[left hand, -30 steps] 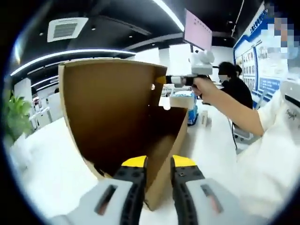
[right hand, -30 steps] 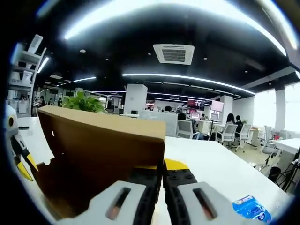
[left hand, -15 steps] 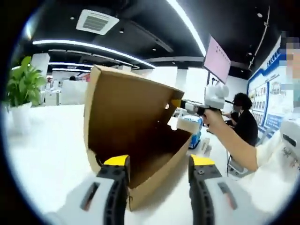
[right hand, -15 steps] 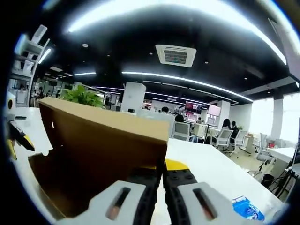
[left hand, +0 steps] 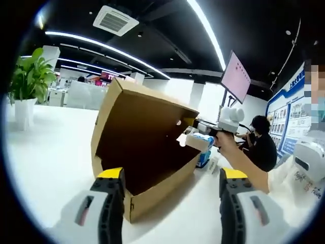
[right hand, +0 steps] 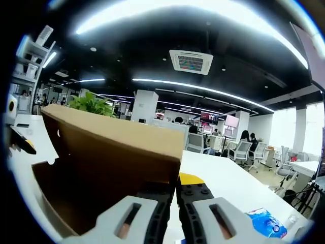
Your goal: Operate the shoe box by opening the lid, removing the specified soft item, and placing it in the target area until the item is outside and the box remains undamaged.
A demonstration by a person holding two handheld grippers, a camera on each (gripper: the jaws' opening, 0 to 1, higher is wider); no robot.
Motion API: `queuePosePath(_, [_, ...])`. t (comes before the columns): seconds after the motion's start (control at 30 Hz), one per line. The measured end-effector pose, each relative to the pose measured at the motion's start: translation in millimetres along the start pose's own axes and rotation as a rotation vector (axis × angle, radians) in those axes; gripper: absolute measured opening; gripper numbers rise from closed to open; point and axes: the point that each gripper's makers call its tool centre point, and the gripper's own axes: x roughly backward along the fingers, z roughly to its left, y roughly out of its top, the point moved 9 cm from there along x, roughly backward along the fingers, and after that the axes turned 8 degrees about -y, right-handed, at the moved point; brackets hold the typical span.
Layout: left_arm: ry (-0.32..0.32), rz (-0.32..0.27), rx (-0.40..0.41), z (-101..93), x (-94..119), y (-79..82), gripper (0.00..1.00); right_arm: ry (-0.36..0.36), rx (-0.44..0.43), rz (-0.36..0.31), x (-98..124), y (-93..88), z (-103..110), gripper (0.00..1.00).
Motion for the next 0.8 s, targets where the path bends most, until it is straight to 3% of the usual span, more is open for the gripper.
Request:
queuePosePath(0.1, [0.019, 0.003, -0.054, -1.9, 2, 0.9, 0.70, 0.000, 0.009, 0.002, 1, -1.1, 0, 0.00])
queuePosePath(0.23, [0.048, -0.063, -0.020, 1.0, 3, 6.0, 0.86, 0.003, 0.014, 0.002, 4, -3.0, 0, 0.00])
queuePosePath(0.33, [0.109, -0.086, -0.070, 6.2, 10, 12.3, 0.81, 0.001, 0.026, 0.001, 6, -4.9, 1, 0.00])
queuePosePath(0.4, [0.173, -0.087, -0.088, 9.6, 13, 15.5, 0.84, -0.006, 0.046, -0.005, 7, -6.2, 2, 0.00])
queuePosePath(0.57, [0.135, -0.110, -0.043, 4.1, 14, 25.6, 0.97, -0.001, 0.042, -0.007, 9, -10.7, 1, 0.00])
queuePosePath(0.7, [0.146, -0.138, -0.055, -0.8, 14, 31.2, 0.93, -0.003, 0.057, -0.009, 12, -14.7, 2, 0.00])
queuePosePath(0.8, [0.141, -0.096, -0.067, -5.3, 9, 32.5, 0.89, 0.001, 0.053, -0.005, 13, -15.4, 1, 0.00])
